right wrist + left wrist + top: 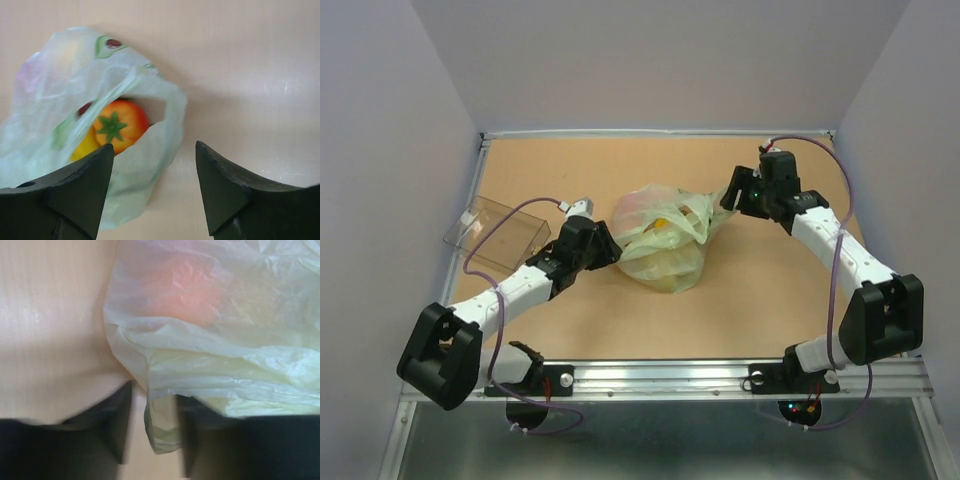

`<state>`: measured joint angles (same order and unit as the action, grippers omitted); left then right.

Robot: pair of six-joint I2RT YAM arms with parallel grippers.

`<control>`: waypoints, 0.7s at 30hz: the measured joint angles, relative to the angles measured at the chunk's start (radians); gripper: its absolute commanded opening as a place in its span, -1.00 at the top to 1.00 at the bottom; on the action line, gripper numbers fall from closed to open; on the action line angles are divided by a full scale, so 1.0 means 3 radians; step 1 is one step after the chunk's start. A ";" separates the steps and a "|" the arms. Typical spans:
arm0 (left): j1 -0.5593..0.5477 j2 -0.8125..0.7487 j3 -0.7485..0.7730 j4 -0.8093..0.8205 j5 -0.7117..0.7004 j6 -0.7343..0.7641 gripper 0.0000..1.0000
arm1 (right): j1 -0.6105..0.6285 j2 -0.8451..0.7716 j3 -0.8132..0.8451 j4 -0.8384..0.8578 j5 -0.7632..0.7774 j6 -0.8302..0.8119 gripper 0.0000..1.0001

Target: Untie the knot of the plastic bag and take out the fruit

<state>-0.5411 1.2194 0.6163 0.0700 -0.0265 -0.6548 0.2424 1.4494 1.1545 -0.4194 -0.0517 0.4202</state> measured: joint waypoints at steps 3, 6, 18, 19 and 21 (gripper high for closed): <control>-0.0146 -0.0043 0.0141 -0.0071 0.0014 0.0060 -0.61 | 0.0047 -0.0306 -0.0076 0.0006 -0.0095 -0.0029 -0.65; -0.0270 -0.0156 0.0341 -0.0127 0.0010 0.0221 -0.64 | 0.0093 -0.0596 -0.0113 0.0028 -0.0195 0.0032 -0.76; -0.0553 -0.0085 0.1119 -0.0200 -0.0033 0.1226 -0.68 | 0.0608 -0.0587 -0.0422 0.0051 0.0095 0.0587 -0.97; -0.0577 -0.0047 0.1155 -0.0200 -0.0039 0.1297 -0.68 | 0.0636 -0.0575 -0.0430 0.0052 0.0122 0.0623 -0.97; -0.0641 0.0057 0.1225 -0.0215 -0.0088 0.1442 -0.68 | 0.0715 -0.0562 -0.0440 0.0056 0.0207 0.0699 -0.97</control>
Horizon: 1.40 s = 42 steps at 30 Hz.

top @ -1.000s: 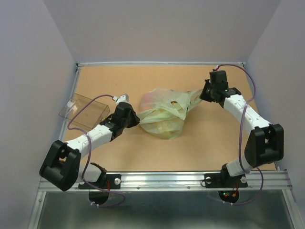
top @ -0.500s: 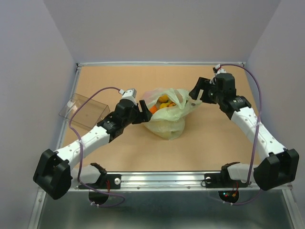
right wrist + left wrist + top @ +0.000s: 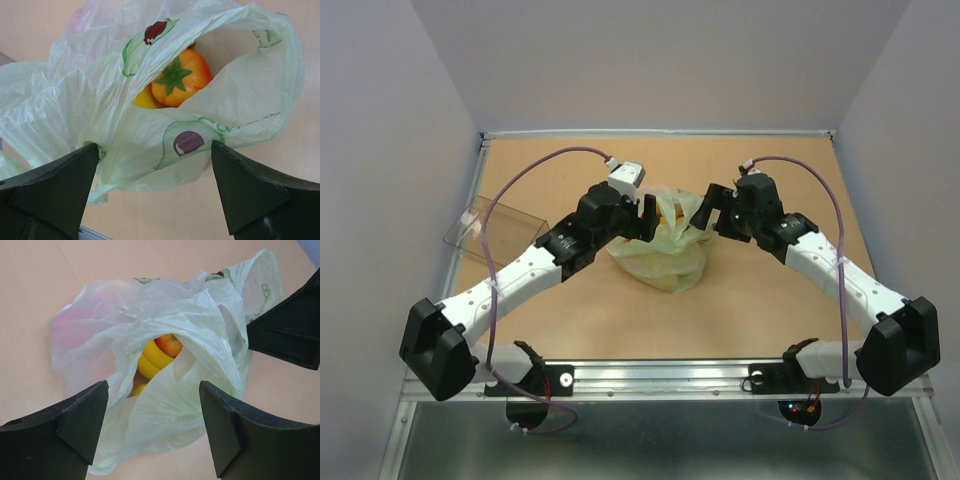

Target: Untie the knot of the plastic bag and take out the fruit

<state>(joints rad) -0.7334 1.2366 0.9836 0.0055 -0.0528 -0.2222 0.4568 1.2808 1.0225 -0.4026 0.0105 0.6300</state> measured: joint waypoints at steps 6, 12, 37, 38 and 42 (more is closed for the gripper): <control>-0.0169 0.0581 0.0318 -0.0008 -0.0350 0.0412 -0.66 | 0.0165 0.0011 -0.0051 0.0025 0.0207 0.0150 -0.94; -0.0197 0.0978 0.0413 0.0006 -0.0830 0.0465 -0.02 | 0.0223 0.0010 -0.0155 0.0047 0.0303 0.0238 -0.94; 0.0580 0.1066 0.0449 0.0089 -0.0036 -0.0988 1.00 | 0.0296 -0.0748 -0.0692 0.0937 0.0406 0.0416 -1.00; 0.0608 0.1063 0.0449 0.0094 0.0018 -0.1029 1.00 | 0.0296 -0.0741 -0.0694 0.0984 0.0401 0.0416 -1.00; 0.0594 0.1063 0.0449 0.0094 0.0181 -0.1100 1.00 | 0.0296 -0.0573 -0.0694 0.1096 0.0371 0.0444 -1.00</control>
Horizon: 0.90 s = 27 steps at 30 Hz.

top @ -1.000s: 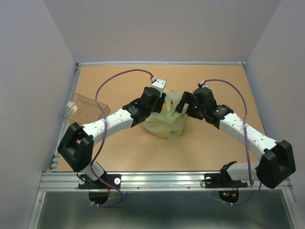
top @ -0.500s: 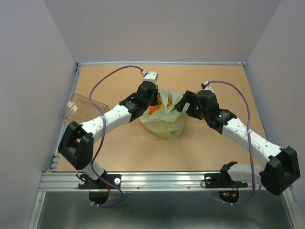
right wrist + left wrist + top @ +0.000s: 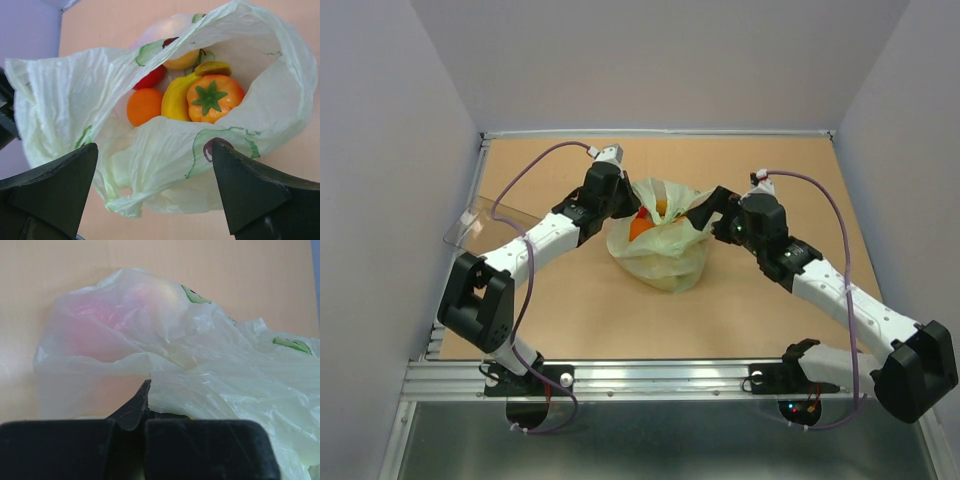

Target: Untie the knot of the plastic bag and take out the fruit

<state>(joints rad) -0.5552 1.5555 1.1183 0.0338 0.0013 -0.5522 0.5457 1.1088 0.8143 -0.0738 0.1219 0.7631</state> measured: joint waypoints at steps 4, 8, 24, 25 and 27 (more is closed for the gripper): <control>-0.0020 -0.0001 0.0000 -0.0001 0.0078 -0.0033 1.00 | 0.0000 0.0264 0.0005 0.0028 -0.0006 0.0065 -0.98; -0.0019 -0.0003 0.0000 -0.0001 0.0083 -0.0051 1.00 | 0.0015 0.0566 0.0005 0.0020 -0.0005 0.0159 -0.67; 0.0601 0.0319 0.0168 0.0179 0.0114 -0.0398 1.00 | 0.0134 0.0315 -0.0699 -0.0407 -0.0191 0.0238 0.99; 0.0652 0.0411 0.0224 0.0184 0.0137 -0.0422 1.00 | 0.0150 0.0272 -0.0754 -0.0444 -0.0220 0.0237 0.99; 0.0701 0.0619 0.0313 0.0188 0.0216 -0.0468 0.94 | 0.0179 0.0211 -0.0824 -0.0507 -0.0282 0.0230 0.81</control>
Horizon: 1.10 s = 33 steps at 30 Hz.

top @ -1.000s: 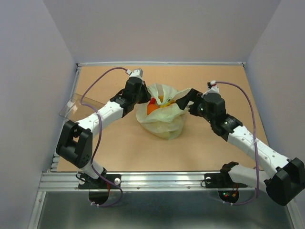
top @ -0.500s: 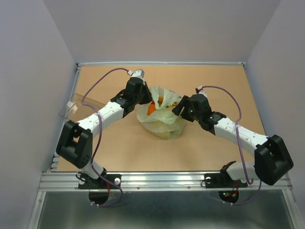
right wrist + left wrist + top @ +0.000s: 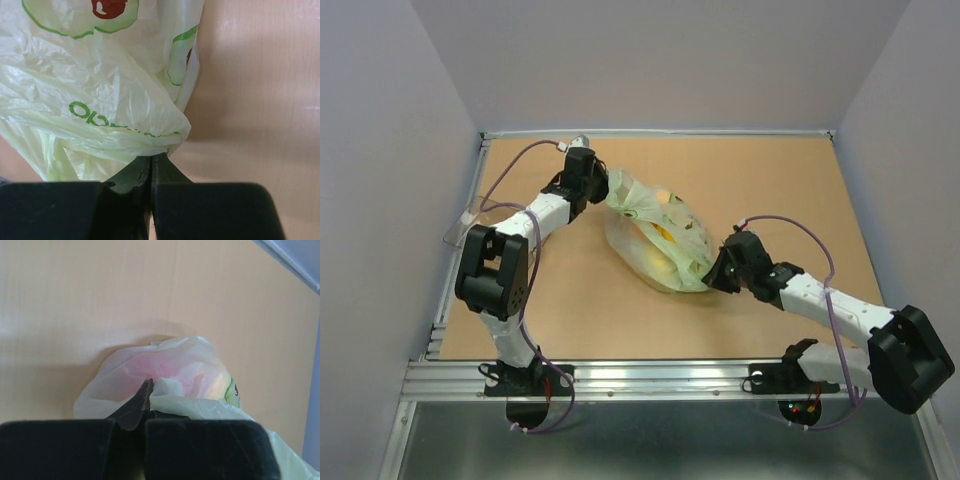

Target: Untie the knot of the plastic bag and take out the fruit

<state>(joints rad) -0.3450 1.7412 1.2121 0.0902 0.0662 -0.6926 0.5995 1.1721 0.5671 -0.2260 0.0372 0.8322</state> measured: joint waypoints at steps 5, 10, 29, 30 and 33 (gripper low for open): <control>-0.0028 0.0172 0.0027 -0.0056 0.0169 -0.0003 -0.04 | 0.0046 -0.0011 0.0019 -0.0242 -0.0130 -0.0173 -0.14; -0.0034 -0.0014 0.0034 -0.0197 0.0177 0.0203 -0.71 | 0.0080 -0.0050 0.0577 -0.0823 -0.0130 -0.0539 -0.77; -0.0074 -0.1481 -0.0473 -0.0893 -0.0092 0.0969 -0.87 | 0.0080 0.0999 0.2724 -0.1269 -0.0378 -0.2289 -0.98; -0.0107 -0.1537 -0.0516 -0.0931 -0.0103 0.1017 -0.87 | 0.0081 0.1058 0.2773 -0.1292 -0.0423 -0.2331 -0.98; -0.0323 -0.1741 -0.0552 -0.0975 -0.0164 0.1151 -0.87 | 0.0081 0.1266 0.2960 -0.1300 -0.0556 -0.2469 -0.86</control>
<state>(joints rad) -0.4419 1.2190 1.0466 -0.2024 0.0170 -0.3473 0.6239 1.5520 1.4551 -0.6159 -0.1295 0.0914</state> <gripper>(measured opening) 0.939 0.991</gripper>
